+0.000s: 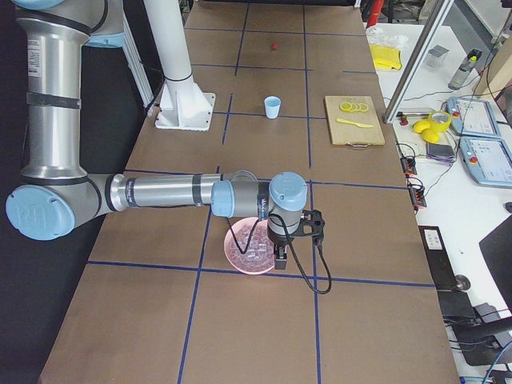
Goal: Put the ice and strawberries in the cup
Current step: 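Lower the right gripper into the pink bowl and grasp an ice cube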
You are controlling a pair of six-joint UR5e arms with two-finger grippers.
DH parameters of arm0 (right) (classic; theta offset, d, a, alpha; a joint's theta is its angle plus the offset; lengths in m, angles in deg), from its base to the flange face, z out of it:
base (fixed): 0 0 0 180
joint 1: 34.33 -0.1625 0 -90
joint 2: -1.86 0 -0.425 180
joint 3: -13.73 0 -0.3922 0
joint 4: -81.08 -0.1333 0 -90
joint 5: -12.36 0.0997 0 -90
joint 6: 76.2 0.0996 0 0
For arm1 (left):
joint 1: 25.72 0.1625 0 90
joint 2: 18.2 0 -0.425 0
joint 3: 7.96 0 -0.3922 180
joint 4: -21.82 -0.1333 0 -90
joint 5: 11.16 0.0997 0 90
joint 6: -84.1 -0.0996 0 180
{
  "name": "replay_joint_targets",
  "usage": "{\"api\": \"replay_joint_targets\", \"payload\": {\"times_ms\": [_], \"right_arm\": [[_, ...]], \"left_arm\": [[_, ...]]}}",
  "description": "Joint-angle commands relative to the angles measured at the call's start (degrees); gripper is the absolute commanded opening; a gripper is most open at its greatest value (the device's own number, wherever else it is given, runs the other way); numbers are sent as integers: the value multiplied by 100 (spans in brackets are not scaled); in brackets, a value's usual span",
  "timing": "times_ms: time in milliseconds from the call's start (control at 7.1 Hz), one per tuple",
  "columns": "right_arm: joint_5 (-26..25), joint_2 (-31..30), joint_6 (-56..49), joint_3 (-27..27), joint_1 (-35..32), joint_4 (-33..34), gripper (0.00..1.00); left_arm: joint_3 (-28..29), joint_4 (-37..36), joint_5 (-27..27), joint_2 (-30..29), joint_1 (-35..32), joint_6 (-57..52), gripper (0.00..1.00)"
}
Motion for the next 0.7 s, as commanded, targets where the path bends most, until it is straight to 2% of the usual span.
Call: {"api": "replay_joint_targets", "payload": {"times_ms": [0,563], "right_arm": [[7,3,56,1,2,0,100],[16,3,57,18,11,-148,100]], "left_arm": [[-41,17,-100,91,28,-174,100],[-67,34,-38,171,108,-246,100]]}}
